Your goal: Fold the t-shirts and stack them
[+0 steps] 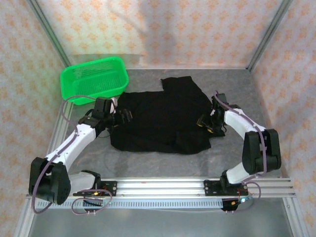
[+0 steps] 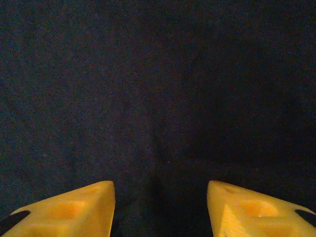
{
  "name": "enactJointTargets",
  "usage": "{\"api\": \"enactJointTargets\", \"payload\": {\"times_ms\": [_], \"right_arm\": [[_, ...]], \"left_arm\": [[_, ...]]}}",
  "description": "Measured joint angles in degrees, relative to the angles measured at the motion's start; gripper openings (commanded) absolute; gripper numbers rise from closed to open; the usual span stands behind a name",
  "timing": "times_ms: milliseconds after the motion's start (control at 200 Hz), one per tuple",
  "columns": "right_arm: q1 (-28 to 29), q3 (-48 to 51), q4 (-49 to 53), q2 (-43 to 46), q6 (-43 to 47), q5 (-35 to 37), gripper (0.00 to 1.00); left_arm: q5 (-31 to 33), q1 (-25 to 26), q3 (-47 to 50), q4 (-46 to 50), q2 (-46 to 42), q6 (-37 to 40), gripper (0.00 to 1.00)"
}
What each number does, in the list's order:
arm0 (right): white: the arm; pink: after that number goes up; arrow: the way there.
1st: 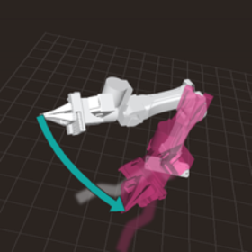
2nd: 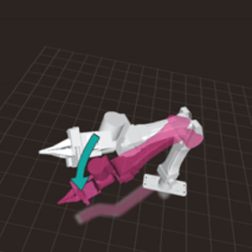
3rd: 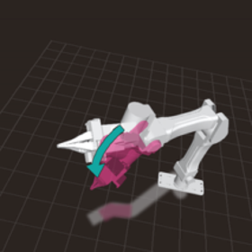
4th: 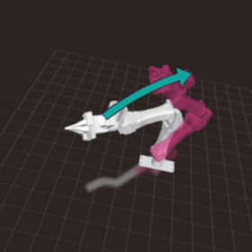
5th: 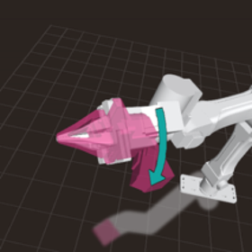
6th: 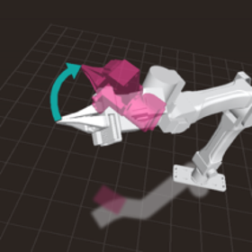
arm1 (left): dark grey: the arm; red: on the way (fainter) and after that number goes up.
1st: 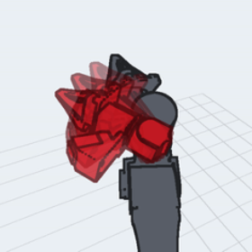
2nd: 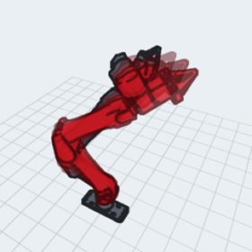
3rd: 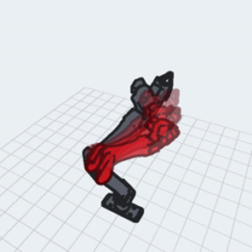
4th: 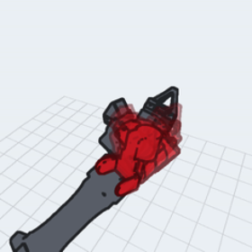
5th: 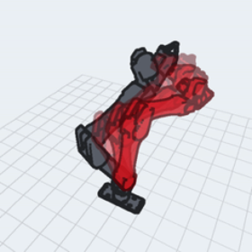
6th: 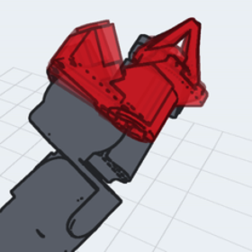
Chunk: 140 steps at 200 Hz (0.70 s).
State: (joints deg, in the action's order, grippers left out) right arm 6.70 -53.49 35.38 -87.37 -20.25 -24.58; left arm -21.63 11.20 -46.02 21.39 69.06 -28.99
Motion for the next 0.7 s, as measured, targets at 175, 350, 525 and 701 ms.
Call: {"api": "enactJointTargets", "payload": {"times_ms": [175, 350, 525, 701], "right_arm": [[0.0, 0.0, -0.3, -0.3, 3.0, -0.3, 0.44], [0.0, 1.0, -0.3, 2.2, 4.5, -1.0, 0.41], [0.0, 3.5, -0.3, 6.2, 4.9, -1.6, 0.4], [0.0, 4.8, 0.3, 8.7, 5.3, -1.6, 0.42]], "left_arm": [[1.1, 0.0, 0.5, 2.1, -2.5, 0.6, 0.67], [1.8, 0.0, 1.7, 3.4, -4.3, 0.6, 0.67], [2.6, 0.0, 2.4, 3.8, -4.8, 0.6, 0.67], [2.6, 0.0, 2.4, 3.8, -4.8, 0.6, 0.67]]}}
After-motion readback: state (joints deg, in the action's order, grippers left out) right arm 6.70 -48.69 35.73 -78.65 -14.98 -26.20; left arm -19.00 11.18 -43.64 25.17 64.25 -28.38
